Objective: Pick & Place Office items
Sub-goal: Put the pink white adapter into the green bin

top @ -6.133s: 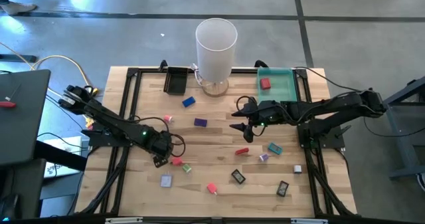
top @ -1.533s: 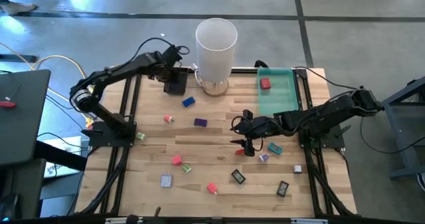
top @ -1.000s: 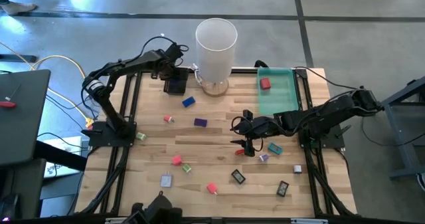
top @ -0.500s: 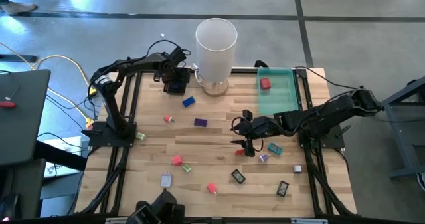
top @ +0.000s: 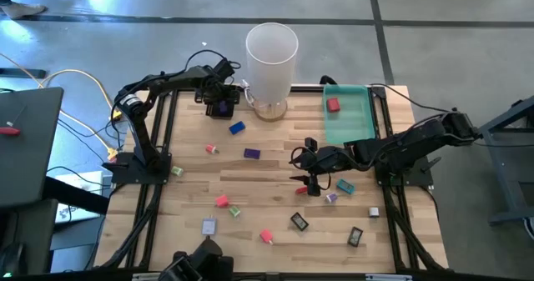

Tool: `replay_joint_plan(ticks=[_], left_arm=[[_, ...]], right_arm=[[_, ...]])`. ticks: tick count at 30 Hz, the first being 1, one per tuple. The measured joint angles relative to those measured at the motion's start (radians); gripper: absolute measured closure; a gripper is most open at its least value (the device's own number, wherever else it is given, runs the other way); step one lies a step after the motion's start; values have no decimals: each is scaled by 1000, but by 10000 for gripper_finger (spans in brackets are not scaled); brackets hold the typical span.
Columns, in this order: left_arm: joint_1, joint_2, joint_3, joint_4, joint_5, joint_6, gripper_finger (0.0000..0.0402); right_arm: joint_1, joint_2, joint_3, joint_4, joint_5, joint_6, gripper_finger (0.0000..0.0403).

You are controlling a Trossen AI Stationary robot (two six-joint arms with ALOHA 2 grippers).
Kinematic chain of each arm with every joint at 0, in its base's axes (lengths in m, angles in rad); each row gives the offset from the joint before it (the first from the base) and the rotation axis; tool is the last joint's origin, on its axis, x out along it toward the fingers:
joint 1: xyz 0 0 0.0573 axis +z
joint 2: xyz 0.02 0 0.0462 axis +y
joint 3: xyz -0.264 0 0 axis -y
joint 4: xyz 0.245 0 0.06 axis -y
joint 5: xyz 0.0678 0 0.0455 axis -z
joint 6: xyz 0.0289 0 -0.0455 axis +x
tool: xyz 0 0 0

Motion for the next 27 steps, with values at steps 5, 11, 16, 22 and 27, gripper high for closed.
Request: replay_joint_plan(ticks=[5, 11, 16, 22, 27], left_arm=[[0, -25, 31, -8, 40, 72, 174], [0, -107, 61, -90, 47, 121, 173], [-24, -189, 62, -254, 44, 203, 173], [-116, -257, 62, -465, -6, 238, 172], [-242, -277, 61, -514, -4, 265, 172]], right_arm=[[0, 0, 0, 0, 0, 0, 176], [0, 0, 0, 0, 0, 0, 176], [-1, 0, 0, 10, 9, -31, 176], [-23, 0, 0, 87, 34, -94, 176], [-54, 0, 0, 144, 27, -130, 176]])
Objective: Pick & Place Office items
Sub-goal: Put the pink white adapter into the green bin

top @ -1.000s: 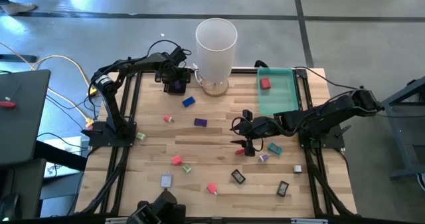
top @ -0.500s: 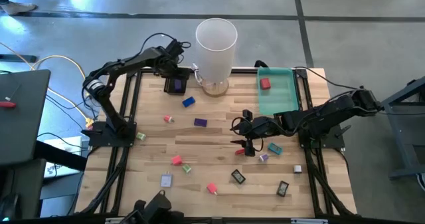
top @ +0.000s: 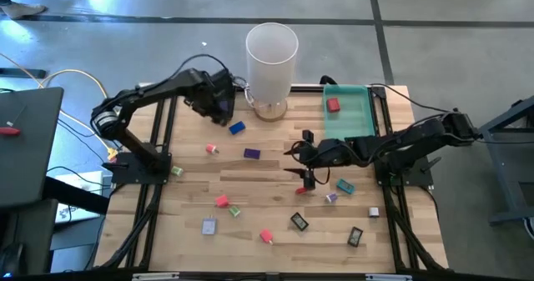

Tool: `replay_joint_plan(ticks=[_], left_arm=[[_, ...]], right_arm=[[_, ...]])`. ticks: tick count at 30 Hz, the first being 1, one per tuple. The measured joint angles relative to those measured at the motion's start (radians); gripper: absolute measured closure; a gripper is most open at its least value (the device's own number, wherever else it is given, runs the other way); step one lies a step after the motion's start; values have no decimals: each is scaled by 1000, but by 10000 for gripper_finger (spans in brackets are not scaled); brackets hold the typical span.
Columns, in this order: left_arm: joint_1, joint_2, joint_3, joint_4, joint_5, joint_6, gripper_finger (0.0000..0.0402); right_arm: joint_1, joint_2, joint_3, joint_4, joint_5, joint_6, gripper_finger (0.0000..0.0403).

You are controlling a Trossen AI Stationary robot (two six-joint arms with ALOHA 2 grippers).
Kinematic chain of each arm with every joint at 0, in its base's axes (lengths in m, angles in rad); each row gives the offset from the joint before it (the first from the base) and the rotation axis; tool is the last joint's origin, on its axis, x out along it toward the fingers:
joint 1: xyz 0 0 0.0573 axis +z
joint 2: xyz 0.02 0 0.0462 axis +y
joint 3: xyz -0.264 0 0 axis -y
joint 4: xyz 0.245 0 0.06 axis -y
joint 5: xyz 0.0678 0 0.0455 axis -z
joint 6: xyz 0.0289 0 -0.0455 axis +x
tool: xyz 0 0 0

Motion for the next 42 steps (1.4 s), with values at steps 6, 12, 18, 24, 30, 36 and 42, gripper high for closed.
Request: replay_joint_plan(ticks=[6, 12, 18, 24, 30, 36, 42], left_arm=[[-172, -1, 0, -119, 6, 111, 172], [-309, -1, -2, -139, 14, 262, 172], [-373, -1, -42, -112, 13, 357, 172], [-365, -37, -141, -75, 37, 345, 172], [-366, -153, -224, 5, 39, 342, 172], [-354, -243, -313, 123, 41, 440, 172], [-312, -265, -405, 197, 40, 607, 172]], right_arm=[[-6, 0, 0, -7, 1, 1, 176], [7, 0, 0, -8, -4, 42, 176], [47, 0, 0, -8, -8, 62, 176], [85, 0, 0, -3, -4, 59, 176], [78, 0, 0, 26, 0, 28, 176], [64, 0, 0, 30, -1, 29, 176], [65, 0, 0, 30, -60, 29, 176]])
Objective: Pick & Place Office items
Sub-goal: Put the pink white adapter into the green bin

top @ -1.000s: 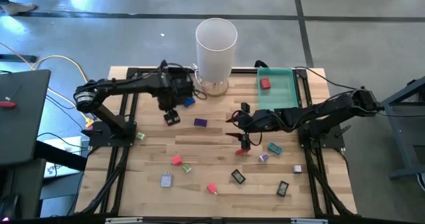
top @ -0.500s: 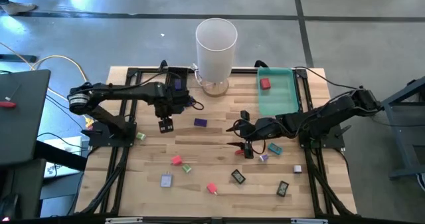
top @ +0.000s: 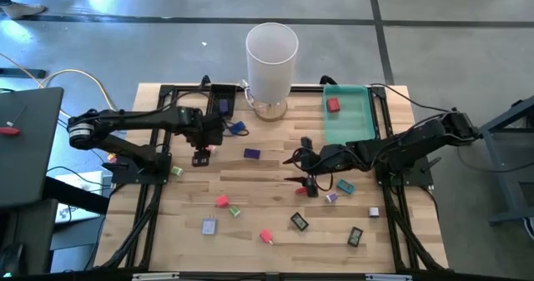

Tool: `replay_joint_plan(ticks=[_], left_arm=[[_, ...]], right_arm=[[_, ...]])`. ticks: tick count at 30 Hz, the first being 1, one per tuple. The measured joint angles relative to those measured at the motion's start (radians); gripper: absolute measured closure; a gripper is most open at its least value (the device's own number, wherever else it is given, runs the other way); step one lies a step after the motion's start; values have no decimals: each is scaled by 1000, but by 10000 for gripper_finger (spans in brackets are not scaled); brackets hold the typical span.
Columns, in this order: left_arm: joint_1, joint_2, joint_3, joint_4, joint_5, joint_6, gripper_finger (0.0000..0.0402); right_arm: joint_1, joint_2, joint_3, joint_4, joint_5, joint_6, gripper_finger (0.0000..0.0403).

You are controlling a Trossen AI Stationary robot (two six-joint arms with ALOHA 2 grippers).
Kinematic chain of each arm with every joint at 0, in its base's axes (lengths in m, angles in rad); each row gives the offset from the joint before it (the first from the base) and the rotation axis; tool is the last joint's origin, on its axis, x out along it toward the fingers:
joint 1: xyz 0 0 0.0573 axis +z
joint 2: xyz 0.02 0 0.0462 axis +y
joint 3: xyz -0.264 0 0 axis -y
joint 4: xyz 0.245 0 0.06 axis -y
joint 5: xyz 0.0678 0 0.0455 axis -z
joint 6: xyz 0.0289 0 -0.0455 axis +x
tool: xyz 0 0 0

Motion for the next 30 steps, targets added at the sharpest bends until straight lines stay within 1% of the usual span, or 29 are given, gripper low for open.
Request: replay_joint_plan(ticks=[6, 8, 10, 14, 18, 23, 30], left_arm=[[48, 0, -57, 11, 0, 12, 172], [64, 0, -66, 30, 0, 8, 172], [81, 0, -76, 71, 0, 3, 172], [114, 1, -101, 128, 0, 56, 172], [133, 1, -109, 148, 0, 7, 172], [138, 1, -109, 165, 2, -8, 172], [138, 1, -109, 170, 97, -11, 172]], right_arm=[[0, 0, 0, -1, -122, -10, 176], [0, 0, 0, -1, -145, -28, 176], [0, 0, 0, -1, -148, -40, 176], [-1, 0, 0, -1, -147, -56, 176], [-1, 0, 0, -4, -145, -56, 176], [-1, 0, 0, -9, -146, -81, 176], [-1, 0, 0, -22, -146, -78, 176]])
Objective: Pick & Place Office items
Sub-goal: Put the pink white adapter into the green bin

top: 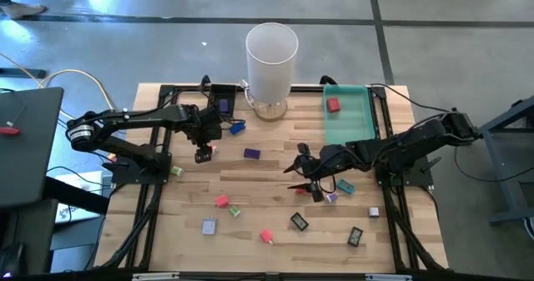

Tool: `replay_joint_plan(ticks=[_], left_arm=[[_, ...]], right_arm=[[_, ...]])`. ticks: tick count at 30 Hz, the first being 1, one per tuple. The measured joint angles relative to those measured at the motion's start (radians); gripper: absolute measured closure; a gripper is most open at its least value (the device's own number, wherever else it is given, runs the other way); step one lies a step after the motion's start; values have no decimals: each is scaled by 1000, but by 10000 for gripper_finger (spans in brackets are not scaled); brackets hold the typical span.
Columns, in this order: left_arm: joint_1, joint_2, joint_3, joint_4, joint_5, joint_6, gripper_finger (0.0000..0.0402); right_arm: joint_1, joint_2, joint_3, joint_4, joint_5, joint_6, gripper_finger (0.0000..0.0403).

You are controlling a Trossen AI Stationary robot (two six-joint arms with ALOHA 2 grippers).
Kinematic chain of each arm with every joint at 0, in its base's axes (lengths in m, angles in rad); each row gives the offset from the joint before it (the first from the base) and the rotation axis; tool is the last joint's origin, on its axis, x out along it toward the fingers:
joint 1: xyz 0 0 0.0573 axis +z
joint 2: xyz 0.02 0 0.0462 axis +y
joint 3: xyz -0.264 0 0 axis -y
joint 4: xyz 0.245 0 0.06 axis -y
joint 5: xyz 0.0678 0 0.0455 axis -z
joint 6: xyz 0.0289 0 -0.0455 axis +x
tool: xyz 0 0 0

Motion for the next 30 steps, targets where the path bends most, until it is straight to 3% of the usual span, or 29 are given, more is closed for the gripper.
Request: replay_joint_plan(ticks=[16, 30], left_arm=[[-1, 0, -29, 10, -56, 57, 172], [-1, 0, -155, 199, -80, 224, 172]], right_arm=[[1, 0, 0, -18, -1, 7, 176], [1, 0, 0, -17, -1, 4, 176]])
